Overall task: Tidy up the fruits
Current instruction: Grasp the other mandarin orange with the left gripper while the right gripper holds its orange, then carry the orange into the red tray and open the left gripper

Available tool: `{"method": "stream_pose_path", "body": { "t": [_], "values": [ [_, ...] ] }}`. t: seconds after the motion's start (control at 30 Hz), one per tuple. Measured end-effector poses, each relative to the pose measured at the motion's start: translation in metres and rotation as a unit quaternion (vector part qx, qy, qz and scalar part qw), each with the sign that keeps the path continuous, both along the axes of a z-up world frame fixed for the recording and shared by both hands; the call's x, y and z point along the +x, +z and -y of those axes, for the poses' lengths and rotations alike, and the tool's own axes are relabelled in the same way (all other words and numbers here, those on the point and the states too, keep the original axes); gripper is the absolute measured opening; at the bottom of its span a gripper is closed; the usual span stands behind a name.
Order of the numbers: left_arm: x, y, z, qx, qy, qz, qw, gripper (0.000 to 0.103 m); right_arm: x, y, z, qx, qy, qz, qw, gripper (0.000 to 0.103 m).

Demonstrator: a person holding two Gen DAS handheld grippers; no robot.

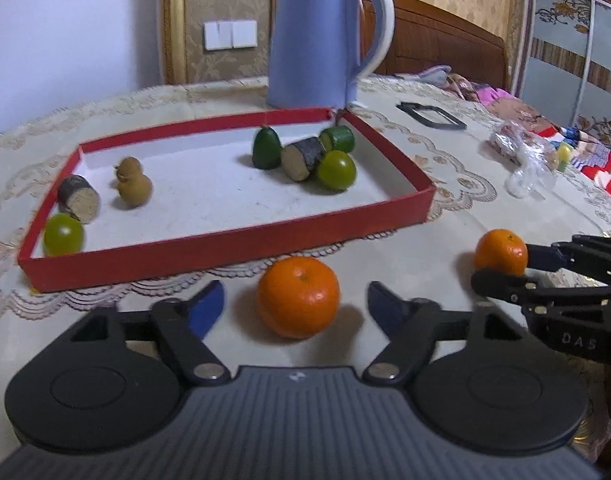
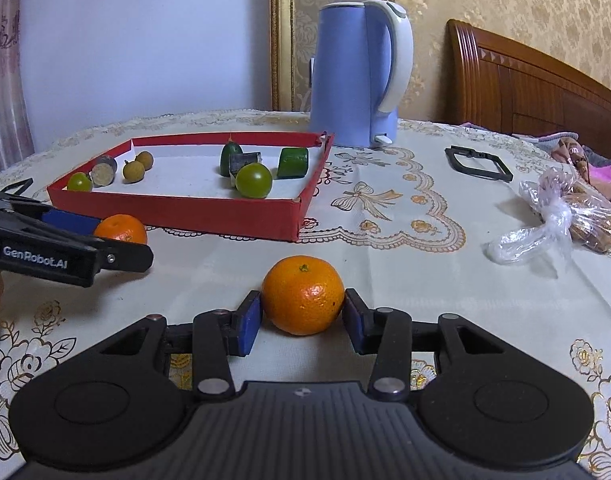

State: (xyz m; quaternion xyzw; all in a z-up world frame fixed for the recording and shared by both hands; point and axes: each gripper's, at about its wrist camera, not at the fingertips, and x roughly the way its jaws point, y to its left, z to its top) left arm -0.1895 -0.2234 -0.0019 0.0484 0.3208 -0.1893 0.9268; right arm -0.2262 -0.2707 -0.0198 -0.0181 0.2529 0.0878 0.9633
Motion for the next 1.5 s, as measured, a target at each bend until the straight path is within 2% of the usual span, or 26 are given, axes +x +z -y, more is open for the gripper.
{"method": "stream_pose_path", "body": {
  "t": [0.03, 0.23, 0.43, 0.6, 0.7, 0.9, 1.07, 1.5],
  "values": [
    [0.000, -0.001, 0.002, 0.004, -0.002, -0.001, 1.0000, 0.055, 0.000, 0.000, 0.000, 0.001, 0.000, 0.000, 1.000, 0.043],
    [0.000, -0.002, -0.002, 0.000, 0.000, 0.005, 1.0000, 0.040, 0.000, 0.000, 0.000, 0.001, 0.001, -0.001, 1.000, 0.043],
    [-0.001, 0.010, -0.008, -0.008, -0.004, 0.007, 0.9999, 0.039, 0.000, 0.000, 0.000, 0.001, 0.000, 0.000, 1.000, 0.043],
    [0.011, 0.038, -0.010, -0.007, -0.004, 0.055, 0.9984, 0.039, 0.000, -0.001, -0.001, -0.001, 0.000, 0.000, 1.000, 0.043],
    [0.036, 0.044, -0.010, 0.007, 0.009, 0.076, 0.9970, 0.039, 0.000, -0.001, -0.001, -0.001, 0.000, 0.000, 1.000, 0.043],
    [0.108, 0.032, -0.016, 0.021, 0.069, 0.053, 0.9960, 0.039, 0.000, -0.001, 0.000, -0.002, 0.000, 0.001, 1.000, 0.043],
    [0.144, 0.020, -0.020, 0.026, 0.103, 0.036, 0.9937, 0.039, 0.000, -0.001, -0.001, -0.002, 0.000, 0.001, 1.000, 0.043],
    [0.160, 0.010, -0.022, 0.038, 0.111, 0.019, 0.9929, 0.040, 0.001, -0.001, 0.000, 0.000, 0.000, 0.000, 1.000, 0.043]
  ]
}}
